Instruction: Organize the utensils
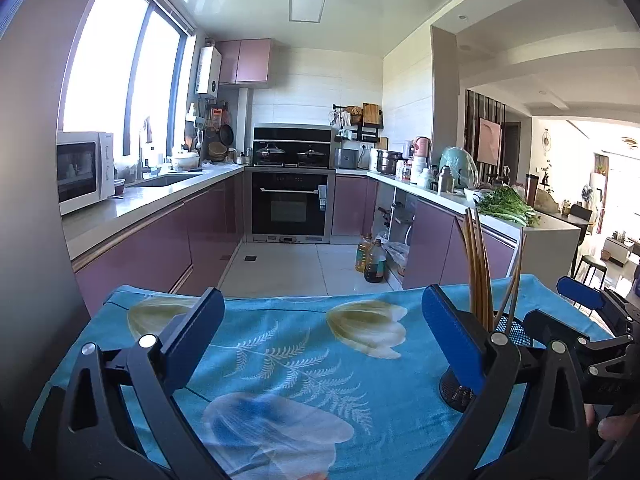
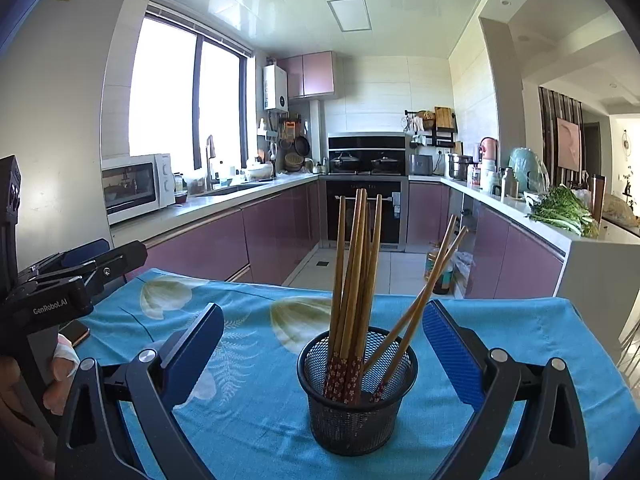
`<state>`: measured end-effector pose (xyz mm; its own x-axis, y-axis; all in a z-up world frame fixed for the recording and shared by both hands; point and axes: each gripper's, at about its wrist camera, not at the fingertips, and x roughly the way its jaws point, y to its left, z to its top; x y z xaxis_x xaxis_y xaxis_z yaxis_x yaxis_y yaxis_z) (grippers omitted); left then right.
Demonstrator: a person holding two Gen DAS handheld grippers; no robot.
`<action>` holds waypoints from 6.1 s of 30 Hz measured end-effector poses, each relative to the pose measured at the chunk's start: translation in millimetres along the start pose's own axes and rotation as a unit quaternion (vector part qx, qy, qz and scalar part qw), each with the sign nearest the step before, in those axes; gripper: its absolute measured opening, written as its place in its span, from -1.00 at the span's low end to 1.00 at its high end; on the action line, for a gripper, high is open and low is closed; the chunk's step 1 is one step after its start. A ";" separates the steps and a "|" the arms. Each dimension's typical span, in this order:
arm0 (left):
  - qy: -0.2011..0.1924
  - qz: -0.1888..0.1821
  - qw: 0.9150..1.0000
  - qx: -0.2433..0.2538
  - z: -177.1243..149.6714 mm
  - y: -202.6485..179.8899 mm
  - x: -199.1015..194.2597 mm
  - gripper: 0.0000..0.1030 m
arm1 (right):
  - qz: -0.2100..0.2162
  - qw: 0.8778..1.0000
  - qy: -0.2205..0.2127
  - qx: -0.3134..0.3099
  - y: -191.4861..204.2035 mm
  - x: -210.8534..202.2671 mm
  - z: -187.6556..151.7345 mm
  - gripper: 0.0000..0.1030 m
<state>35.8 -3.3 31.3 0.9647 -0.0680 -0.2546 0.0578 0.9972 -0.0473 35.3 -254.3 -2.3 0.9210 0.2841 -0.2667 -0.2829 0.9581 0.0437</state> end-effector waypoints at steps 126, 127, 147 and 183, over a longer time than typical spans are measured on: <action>-0.016 0.037 0.999 0.012 -9.5 -14.1 -17.4 0.89 | -0.024 0.999 -0.032 0.017 -12.2 -10.1 7.3 0.87; -0.016 0.037 0.999 0.012 -9.0 -13.7 -16.7 0.89 | -0.024 0.999 -0.032 0.017 -12.2 -10.2 7.7 0.87; -0.015 0.037 0.999 0.011 -7.7 -13.8 -15.8 0.89 | -0.024 0.999 -0.033 0.017 -13.4 -9.3 9.2 0.87; -0.014 0.035 0.999 0.012 -7.1 -15.0 -14.3 0.89 | -0.025 0.999 -0.034 0.019 -15.3 -9.4 6.9 0.87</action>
<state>19.3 -17.5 28.9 0.9732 0.0034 -0.2298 -0.0053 1.0000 -0.0077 32.8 -271.4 6.2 0.9500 0.2358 -0.2044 -0.2262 0.9716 0.0695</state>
